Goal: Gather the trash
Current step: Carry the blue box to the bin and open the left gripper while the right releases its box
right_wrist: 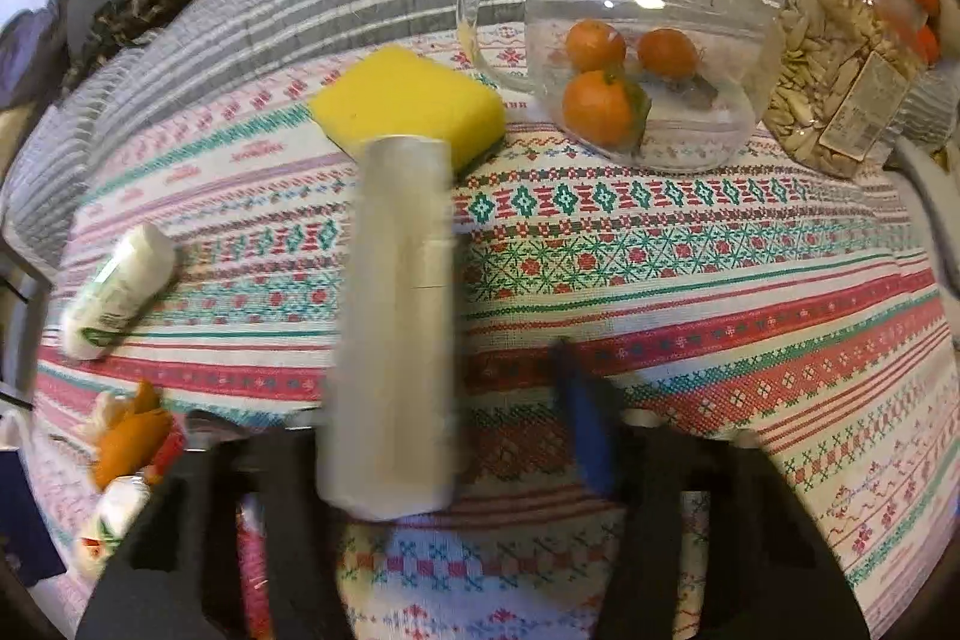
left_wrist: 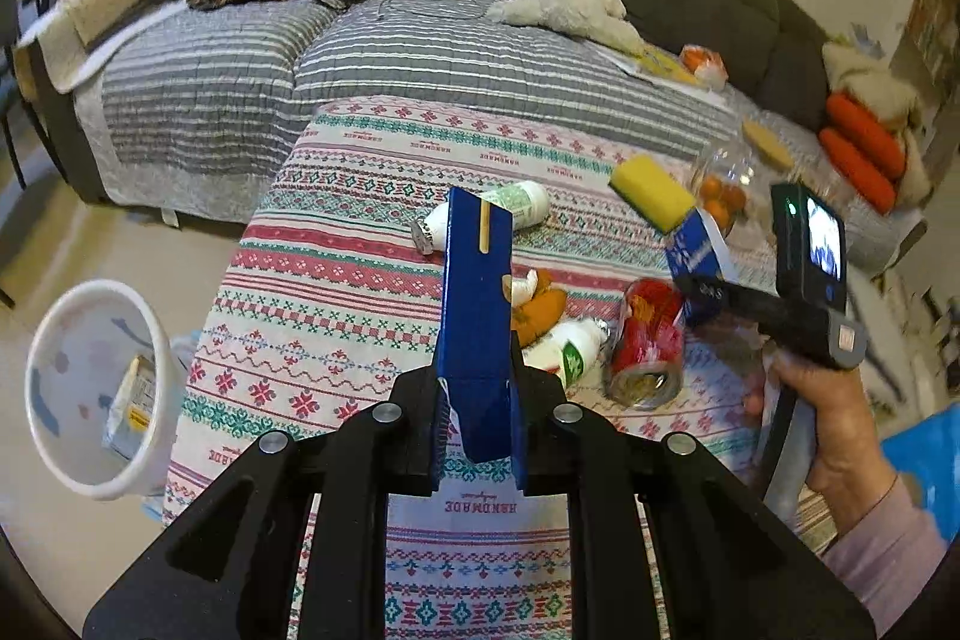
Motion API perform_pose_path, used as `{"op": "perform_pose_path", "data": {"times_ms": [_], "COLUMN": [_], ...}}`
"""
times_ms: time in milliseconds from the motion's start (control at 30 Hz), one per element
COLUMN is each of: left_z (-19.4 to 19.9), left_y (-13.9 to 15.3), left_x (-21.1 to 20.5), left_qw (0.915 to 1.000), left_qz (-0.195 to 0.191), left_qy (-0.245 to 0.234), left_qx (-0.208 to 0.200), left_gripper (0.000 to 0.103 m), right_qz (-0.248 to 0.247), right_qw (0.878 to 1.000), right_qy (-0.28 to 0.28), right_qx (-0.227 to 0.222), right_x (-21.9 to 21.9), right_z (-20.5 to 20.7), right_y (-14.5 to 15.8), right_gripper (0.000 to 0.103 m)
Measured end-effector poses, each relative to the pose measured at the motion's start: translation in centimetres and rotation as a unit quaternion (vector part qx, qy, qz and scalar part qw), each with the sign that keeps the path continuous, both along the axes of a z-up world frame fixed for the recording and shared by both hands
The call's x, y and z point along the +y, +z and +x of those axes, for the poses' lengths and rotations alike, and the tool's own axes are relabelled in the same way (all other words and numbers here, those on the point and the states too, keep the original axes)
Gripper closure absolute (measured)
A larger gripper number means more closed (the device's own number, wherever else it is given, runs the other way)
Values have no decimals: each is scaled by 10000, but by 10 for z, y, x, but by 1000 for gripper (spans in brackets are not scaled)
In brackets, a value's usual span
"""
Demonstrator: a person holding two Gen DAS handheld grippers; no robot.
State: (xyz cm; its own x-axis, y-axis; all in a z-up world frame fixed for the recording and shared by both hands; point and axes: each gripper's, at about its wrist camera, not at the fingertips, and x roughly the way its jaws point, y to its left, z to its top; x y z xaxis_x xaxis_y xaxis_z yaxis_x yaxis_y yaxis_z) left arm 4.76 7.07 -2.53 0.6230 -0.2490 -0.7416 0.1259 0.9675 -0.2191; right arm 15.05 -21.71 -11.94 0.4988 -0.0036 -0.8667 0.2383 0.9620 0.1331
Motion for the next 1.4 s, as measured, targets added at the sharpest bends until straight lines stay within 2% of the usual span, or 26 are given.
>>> {"op": "perform_pose_path", "data": {"times_ms": [33,67,433,533,700,867,1000,1167,1367,1400], "left_z": [0,1,-2,-3,-3,-7,-10,-12,-9,-9], "left_y": [1,3,15,16,19,21,22,21,13,13], "left_x": [4,7,20,22,30,50,84,128,173,180], "left_qw": [9999,9996,9992,9990,9990,9980,9950,9884,9779,9759], "left_qz": [-163,-265,-342,-346,-265,-145,-177,54,287,296], "left_qy": [3,9,170,209,297,576,964,1515,2057,2150], "left_qx": [33,39,-136,-172,-213,-228,-182,-80,225,248], "left_gripper": [88,88,88,88,88,88,88,88,87,81], "right_qz": [144,284,452,635,588,679,756,768,693,676], "right_qw": [9999,9996,9982,9966,9947,9893,9814,9691,9512,9487], "right_qy": [1,-5,182,256,507,933,1408,2044,2806,2902], "right_qx": [6,22,-337,-454,-673,-894,-1064,-1146,-1085,-1059], "right_x": [-5,-10,-39,-45,-32,9,54,116,194,206], "right_z": [-3,-6,-44,-48,-60,-63,-68,-78,-87,-88], "right_y": [1,2,37,47,66,82,95,102,97,95], "right_gripper": [74,78,78,78,78,78,78,78,78,78]}}
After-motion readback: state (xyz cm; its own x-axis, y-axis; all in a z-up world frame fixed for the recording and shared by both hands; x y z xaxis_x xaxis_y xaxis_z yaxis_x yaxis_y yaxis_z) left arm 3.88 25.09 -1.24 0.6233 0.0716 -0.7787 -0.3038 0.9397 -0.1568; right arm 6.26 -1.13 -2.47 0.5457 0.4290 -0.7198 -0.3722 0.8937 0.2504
